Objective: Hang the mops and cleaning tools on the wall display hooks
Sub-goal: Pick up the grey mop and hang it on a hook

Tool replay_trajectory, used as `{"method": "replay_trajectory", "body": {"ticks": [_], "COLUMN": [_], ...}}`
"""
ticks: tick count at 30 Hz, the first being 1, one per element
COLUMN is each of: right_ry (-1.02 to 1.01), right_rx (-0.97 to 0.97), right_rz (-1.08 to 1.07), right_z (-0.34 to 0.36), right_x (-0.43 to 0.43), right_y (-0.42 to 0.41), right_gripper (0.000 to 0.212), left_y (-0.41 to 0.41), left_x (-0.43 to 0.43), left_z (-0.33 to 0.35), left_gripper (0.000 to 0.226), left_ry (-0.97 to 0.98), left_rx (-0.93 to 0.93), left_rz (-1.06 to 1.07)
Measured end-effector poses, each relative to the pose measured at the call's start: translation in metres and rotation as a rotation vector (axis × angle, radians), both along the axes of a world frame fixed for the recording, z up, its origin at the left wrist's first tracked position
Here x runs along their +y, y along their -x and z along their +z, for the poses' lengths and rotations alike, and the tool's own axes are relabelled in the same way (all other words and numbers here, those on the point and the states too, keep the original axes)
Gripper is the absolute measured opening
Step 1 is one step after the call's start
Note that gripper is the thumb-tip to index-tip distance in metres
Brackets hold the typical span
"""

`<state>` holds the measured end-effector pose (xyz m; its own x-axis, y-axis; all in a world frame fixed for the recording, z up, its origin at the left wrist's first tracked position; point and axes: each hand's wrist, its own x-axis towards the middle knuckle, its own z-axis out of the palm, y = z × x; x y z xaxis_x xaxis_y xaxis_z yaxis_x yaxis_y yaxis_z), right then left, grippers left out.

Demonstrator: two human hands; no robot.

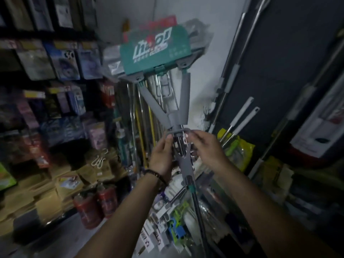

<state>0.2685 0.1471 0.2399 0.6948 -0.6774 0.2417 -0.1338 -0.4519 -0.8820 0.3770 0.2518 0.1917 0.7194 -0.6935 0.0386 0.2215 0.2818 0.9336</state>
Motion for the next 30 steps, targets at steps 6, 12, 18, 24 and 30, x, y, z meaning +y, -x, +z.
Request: {"method": "replay_trajectory", "body": {"ticks": [6,12,18,24,30], "right_ry": [-0.032,-0.103,-0.079,0.059,0.244], "right_rx": [-0.045,-0.228,-0.347,-0.420,-0.488], "right_rz": [-0.041,-0.088,-0.123,-0.152,-0.213], "right_z": [0.078,0.158,0.209,0.283,0.347], "right_x": [-0.038,-0.080,-0.138,-0.202,-0.252], "right_y": [0.032,0.065,0.096,0.129,0.150], "right_gripper": [0.030,0.029,0.030,0.026,0.027], "left_y": [0.013,0.027,0.056,0.088,0.107], "left_x": [-0.047,-0.102,-0.166,-0.237,-0.300], "left_z": [0.085,0.177,0.249,0.327,0.393], "left_gripper": [0.032,0.044,0.048,0.063,0.056], "left_ry": [0.085,0.090,0.102,0.223,0.333], "left_rx": [-0.112,-0.137,-0.251,-0.369,-0.497], "left_rz": [-0.177,-0.375,-0.373,-0.309,-0.260]}}
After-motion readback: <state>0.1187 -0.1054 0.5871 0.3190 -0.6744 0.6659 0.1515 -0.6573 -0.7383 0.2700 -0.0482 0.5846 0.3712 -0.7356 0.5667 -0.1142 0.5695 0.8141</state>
